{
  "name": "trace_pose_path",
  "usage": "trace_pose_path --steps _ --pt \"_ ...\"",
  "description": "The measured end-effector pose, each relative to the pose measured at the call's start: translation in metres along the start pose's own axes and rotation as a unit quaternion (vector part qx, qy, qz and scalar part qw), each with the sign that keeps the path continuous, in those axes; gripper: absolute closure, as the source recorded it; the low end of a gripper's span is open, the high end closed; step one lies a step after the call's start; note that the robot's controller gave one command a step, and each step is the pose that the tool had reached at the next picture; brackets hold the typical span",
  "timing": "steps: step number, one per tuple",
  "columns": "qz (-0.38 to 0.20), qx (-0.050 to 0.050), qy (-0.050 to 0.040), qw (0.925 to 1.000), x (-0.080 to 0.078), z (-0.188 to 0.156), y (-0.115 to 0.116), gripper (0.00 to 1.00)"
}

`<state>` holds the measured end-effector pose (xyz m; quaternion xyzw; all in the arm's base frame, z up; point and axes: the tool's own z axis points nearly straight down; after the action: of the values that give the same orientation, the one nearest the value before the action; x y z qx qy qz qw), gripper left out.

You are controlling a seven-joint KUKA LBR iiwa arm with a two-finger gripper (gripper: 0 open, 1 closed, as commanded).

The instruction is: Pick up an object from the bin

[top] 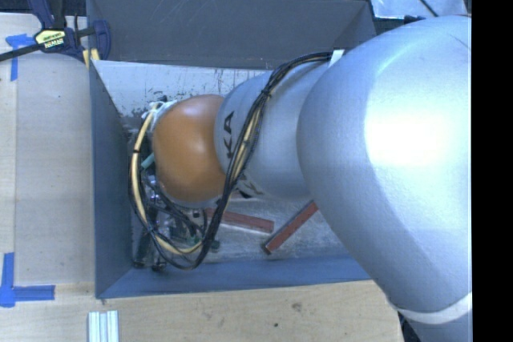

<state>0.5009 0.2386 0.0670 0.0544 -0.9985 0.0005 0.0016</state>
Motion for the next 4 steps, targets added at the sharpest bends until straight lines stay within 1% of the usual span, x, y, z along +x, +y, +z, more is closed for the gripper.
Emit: trace_pose_path --steps 1,2,3,4 --pt "-0.194 -0.001 -0.0034 0.981 -0.05 -0.004 0.0 1.0" --pt "-0.194 -0.001 -0.0027 0.981 -0.049 -0.004 0.0 0.0" --pt "-0.194 -0.001 -0.0024 0.9811 -0.049 -0.003 0.0 0.0" --pt "-0.433 0.0 -0.003 0.9012 -0.026 -0.004 -0.01 1.0"
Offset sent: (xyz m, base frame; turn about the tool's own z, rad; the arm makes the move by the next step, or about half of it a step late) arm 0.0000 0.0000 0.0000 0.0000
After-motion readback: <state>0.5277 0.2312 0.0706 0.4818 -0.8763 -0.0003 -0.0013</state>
